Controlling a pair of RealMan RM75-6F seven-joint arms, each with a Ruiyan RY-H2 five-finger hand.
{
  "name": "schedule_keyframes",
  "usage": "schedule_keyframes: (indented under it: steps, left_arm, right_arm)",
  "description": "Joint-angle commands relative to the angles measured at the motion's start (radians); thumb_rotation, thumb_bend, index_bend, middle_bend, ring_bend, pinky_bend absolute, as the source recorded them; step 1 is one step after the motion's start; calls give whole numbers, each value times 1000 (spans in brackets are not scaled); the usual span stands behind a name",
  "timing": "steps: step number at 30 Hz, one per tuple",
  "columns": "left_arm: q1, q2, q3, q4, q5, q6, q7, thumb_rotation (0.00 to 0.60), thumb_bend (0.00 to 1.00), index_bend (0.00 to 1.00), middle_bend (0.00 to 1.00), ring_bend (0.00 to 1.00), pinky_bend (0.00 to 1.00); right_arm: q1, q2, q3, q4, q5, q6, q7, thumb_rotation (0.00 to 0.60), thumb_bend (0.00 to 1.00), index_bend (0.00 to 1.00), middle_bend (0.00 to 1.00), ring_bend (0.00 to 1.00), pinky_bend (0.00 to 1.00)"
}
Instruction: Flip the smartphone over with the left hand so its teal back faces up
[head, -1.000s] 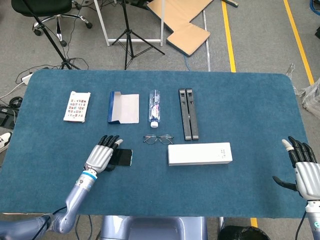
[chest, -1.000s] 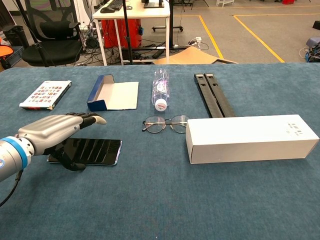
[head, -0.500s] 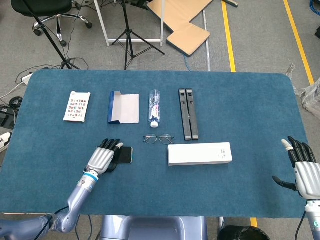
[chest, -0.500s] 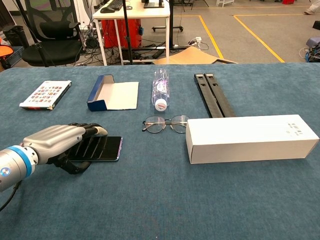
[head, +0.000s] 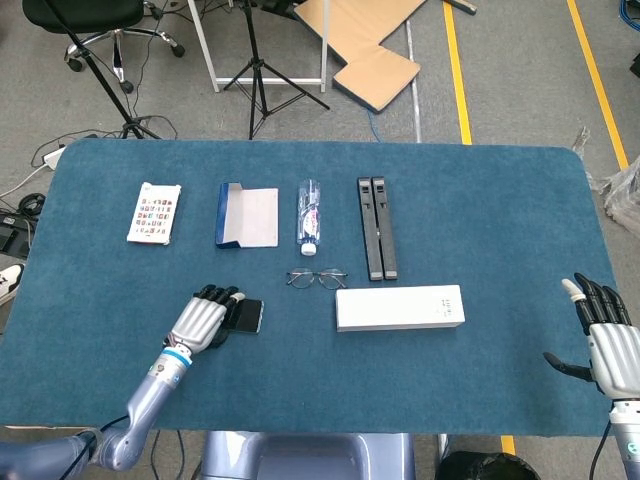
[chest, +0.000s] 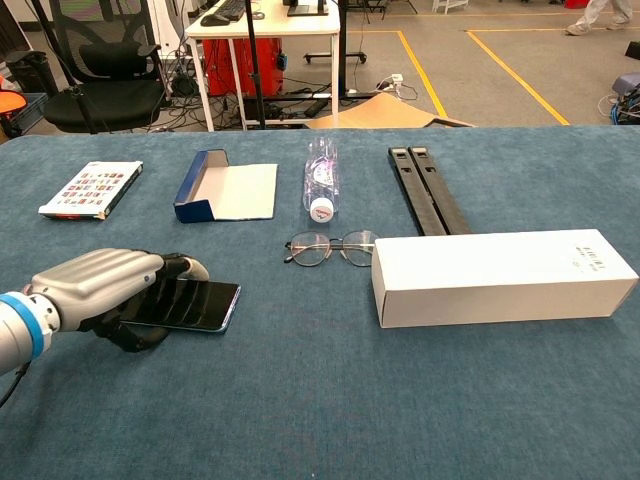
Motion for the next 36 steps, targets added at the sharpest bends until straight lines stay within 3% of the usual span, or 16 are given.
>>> schedule_keyframes:
  steps: [1,6,13,19,25,30,36]
  left_arm:
    - [6,38,19,-47,6,0,18,600,630,225,172,187,140]
    - [7,151,50,-200,-26,-8,111,600,708,225,204,230,173]
    - [-36,246,34,-362,-146,-50,204,600,764,225,202,225,173]
    - [-117,265,-20,-394,-306,-111,242,600,765,225,197,191,173]
    - [-216,239,-70,-338,-462,-134,265,600,766,225,197,185,173]
    - [-236,178,-100,-257,-441,-81,230,600,743,225,145,125,115]
    - [-183,135,-91,-167,-212,29,72,600,573,176,70,40,45]
  right_arm:
    - [0,0,0,0,0,0,0,600,0,13,0,0,0]
    - [1,0,-1,-2,-2,0,-1,600,0,18,0,0,0]
    - [2,-1,-3,-6,-5,-1,-9,600,0,24,0,0,0]
    - [3,-2,-4,-7,-3,-6,-13,600,0,25,0,0,0]
    - [5,-4,-3,-3,4,-12,-14,600,0,26,0,0,0]
    - [7,-6,-2,0,9,-18,-14,600,0,27,0,0,0]
    - [7,-7,-1,2,11,-17,-5,600,0,26,0,0,0]
